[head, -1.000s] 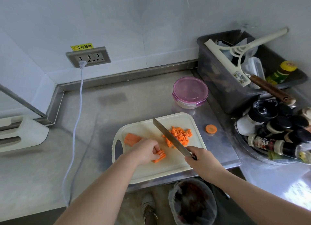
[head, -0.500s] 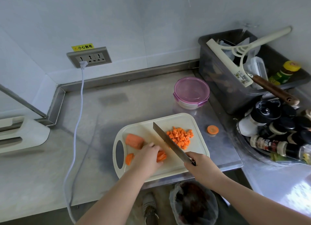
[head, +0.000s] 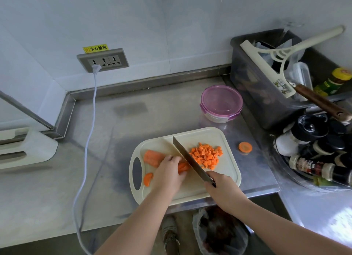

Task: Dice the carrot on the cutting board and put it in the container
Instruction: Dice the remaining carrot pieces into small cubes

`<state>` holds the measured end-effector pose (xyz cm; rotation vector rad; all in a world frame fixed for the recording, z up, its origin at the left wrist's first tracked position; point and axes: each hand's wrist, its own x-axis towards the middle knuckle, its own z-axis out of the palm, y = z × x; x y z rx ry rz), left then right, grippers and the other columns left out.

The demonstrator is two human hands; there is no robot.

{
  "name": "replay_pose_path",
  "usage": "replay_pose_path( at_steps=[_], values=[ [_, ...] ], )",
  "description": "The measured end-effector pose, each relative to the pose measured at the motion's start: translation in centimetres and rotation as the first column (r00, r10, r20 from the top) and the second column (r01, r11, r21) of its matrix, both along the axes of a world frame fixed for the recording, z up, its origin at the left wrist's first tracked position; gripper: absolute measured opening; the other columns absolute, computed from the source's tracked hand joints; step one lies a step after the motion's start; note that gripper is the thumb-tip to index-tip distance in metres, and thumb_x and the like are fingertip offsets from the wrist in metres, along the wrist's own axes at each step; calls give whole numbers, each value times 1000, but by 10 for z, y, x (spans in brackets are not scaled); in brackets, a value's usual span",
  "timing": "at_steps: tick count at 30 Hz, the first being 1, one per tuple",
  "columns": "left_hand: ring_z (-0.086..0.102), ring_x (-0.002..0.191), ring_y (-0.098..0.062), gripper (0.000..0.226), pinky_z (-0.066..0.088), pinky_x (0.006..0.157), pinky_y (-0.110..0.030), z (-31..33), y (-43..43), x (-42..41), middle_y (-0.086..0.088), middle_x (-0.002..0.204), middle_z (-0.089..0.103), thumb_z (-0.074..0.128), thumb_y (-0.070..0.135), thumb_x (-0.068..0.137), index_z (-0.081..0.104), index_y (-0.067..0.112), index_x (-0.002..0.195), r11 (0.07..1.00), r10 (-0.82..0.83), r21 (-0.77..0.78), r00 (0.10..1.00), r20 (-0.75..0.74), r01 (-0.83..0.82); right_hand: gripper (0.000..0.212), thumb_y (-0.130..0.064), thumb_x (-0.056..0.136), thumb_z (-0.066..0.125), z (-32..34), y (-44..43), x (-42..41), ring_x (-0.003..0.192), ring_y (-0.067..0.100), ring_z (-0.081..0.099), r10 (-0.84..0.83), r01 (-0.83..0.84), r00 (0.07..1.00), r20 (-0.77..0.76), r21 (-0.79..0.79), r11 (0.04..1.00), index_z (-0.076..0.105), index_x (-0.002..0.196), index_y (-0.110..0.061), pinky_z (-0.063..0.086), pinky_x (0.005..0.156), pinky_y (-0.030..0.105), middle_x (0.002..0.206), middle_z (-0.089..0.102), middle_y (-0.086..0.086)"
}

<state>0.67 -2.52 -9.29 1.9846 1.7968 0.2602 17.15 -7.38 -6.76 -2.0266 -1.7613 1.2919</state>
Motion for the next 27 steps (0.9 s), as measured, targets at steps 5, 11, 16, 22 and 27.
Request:
replay_pose_path(
  at_steps=[5,11,16,22,27],
  values=[
    [59,97,-10,28,42,79,-16,-2,-4,-6,4,113,61,64,28,89,66,18,115,998,59,18,997,58,-60,31,-18,99,41,1,-1,-1,85,16,63,15,-15,1000,18,5,1000,54,127,-22,53,74,27,96,65,0],
    [60,93,-13,23,45,78,-20,0,0,1,2,110,62,63,25,90,69,18,110,997,76,21,995,60,-77,31,-17,98,40,1,0,-1,87,18,62,19,-19,1000,22,12,1000,56,124,-20,51,74,29,98,65,2],
    [61,102,-14,32,46,86,-21,-1,0,0,1,118,61,64,27,90,65,17,121,993,118,18,990,83,-119,33,-17,98,40,1,0,-1,89,17,62,13,-13,1000,12,13,1000,55,126,-20,51,77,27,103,64,1],
    [61,91,-10,19,41,73,-15,1,0,0,3,107,65,63,26,90,69,18,107,995,100,22,992,72,-102,32,-18,98,40,-1,0,-2,83,15,62,12,-12,1000,19,16,1000,55,125,-22,52,73,27,96,64,0],
    [60,101,-12,37,46,80,-18,4,0,-1,4,121,58,64,32,89,61,18,122,996,90,7,994,55,-91,30,-20,98,41,-1,-1,-2,80,14,62,12,-12,1000,20,14,1000,54,126,-22,51,68,25,94,64,-1]
  ],
)
